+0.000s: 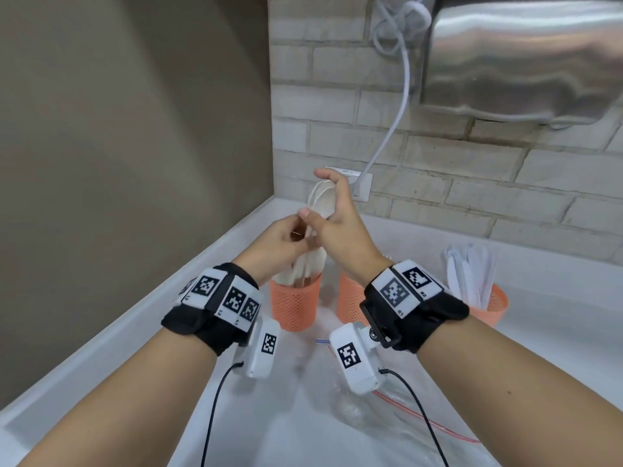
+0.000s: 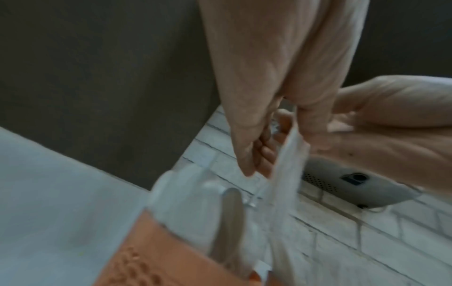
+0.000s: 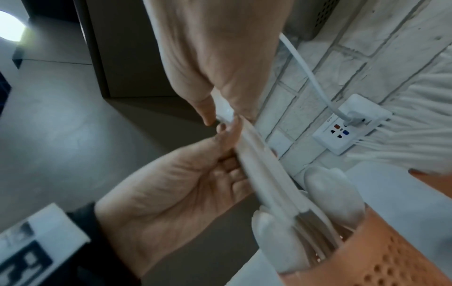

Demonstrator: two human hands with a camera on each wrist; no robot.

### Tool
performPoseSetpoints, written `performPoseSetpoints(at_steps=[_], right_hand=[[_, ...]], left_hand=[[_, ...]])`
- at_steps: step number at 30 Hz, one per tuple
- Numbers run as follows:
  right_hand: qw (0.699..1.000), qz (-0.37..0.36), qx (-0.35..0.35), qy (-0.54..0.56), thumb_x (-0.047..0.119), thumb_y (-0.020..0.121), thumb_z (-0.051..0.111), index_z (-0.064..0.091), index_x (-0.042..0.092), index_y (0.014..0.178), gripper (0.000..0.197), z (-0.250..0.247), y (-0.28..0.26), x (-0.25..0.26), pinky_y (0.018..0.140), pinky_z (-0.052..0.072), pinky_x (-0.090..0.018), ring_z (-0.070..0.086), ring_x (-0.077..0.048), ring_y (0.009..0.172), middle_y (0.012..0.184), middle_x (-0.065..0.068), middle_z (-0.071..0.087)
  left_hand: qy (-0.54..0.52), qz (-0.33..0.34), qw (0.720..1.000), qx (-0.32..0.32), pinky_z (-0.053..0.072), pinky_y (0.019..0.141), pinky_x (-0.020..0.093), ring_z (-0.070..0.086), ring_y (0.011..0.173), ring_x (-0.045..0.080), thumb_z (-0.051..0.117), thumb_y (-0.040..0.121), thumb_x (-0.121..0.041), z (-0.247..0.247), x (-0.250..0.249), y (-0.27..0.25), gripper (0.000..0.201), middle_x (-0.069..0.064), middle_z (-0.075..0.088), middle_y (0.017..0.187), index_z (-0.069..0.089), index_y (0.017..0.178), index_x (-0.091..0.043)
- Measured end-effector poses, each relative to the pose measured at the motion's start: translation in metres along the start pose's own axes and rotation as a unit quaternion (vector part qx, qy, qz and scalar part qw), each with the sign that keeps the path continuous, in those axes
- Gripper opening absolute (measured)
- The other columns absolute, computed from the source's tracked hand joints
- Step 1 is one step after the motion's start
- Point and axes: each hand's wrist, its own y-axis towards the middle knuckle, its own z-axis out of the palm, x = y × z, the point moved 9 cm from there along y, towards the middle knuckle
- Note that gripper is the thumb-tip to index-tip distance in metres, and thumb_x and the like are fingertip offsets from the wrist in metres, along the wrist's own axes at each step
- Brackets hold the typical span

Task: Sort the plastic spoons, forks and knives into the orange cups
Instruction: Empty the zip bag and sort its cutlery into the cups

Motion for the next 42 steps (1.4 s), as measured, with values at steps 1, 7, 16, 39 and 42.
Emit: performPoseSetpoints(at_steps=[1, 7, 16, 39, 42], right_hand=[[1.0, -0.005, -0.016, 0.006, 0.0, 0.09, 0.051, 0.036, 0.024, 0.127, 0.046, -0.005, 0.002, 0.0, 0.081, 0.044, -0.021, 0.054, -0.006, 0.085, 0.1, 0.007, 0.05], [0.999, -0.01, -0.035, -0.01, 0.004, 0.085, 0.054, 0.042, 0.031, 0.098, 0.033, -0.008, 0.013, -0.021, 0.097, 0.038, -0.035, 0.046, -0.015, 0.097, 0.103, -0.003, 0.049], [0.97, -0.012, 0.005, -0.244, 0.018, 0.099, 0.037, 0.055, 0.007, 0.1, 0.021, 0.02, 0.005, -0.065, 0.093, 0.034, -0.029, 0.044, -0.016, 0.1, 0.1, -0.004, 0.049], [0.771, 0.262, 0.354, -0.459, 0.004, 0.084, 0.053, 0.069, 0.001, 0.097, 0.021, -0.053, -0.152, -0.096, 0.074, 0.053, -0.026, 0.07, -0.021, 0.077, 0.09, -0.01, 0.07], [0.741, 0.25, 0.338, -0.523, 0.02, 0.078, 0.07, 0.048, 0.008, 0.122, 0.051, -0.062, -0.173, -0.117, 0.078, 0.042, -0.03, 0.053, -0.026, 0.099, 0.114, -0.007, 0.046]], left_hand=[[-0.009, -0.003, 1.0, -0.02, 0.047, 0.085, 0.028, 0.057, 0.094, 0.017, 0.065, 0.084, -0.016, -0.01, 0.007, 0.002, 0.024, 0.007, 0.058, 0.098, 0.057, 0.105, -0.01], [0.067, -0.084, 0.994, -0.032, 0.036, 0.103, 0.028, 0.04, 0.125, 0.011, 0.079, 0.056, -0.046, -0.037, 0.059, 0.004, 0.088, -0.005, 0.043, 0.134, 0.041, 0.133, -0.029], [0.172, -0.102, 0.98, 0.006, 0.038, 0.093, 0.024, 0.04, 0.121, 0.013, 0.082, 0.067, -0.024, -0.023, 0.076, 0.005, 0.089, 0.0, 0.035, 0.133, 0.033, 0.141, -0.019], [0.422, -0.146, 0.874, 0.193, 0.042, 0.095, 0.039, 0.05, 0.11, 0.03, 0.048, 0.091, -0.034, 0.124, 0.077, -0.077, 0.034, 0.011, 0.042, 0.12, 0.068, 0.101, -0.008], [0.465, -0.173, 0.855, 0.15, 0.044, 0.088, 0.037, 0.056, 0.105, 0.034, 0.045, 0.092, -0.032, 0.122, 0.084, -0.079, 0.038, 0.017, 0.052, 0.118, 0.063, 0.103, 0.0]])
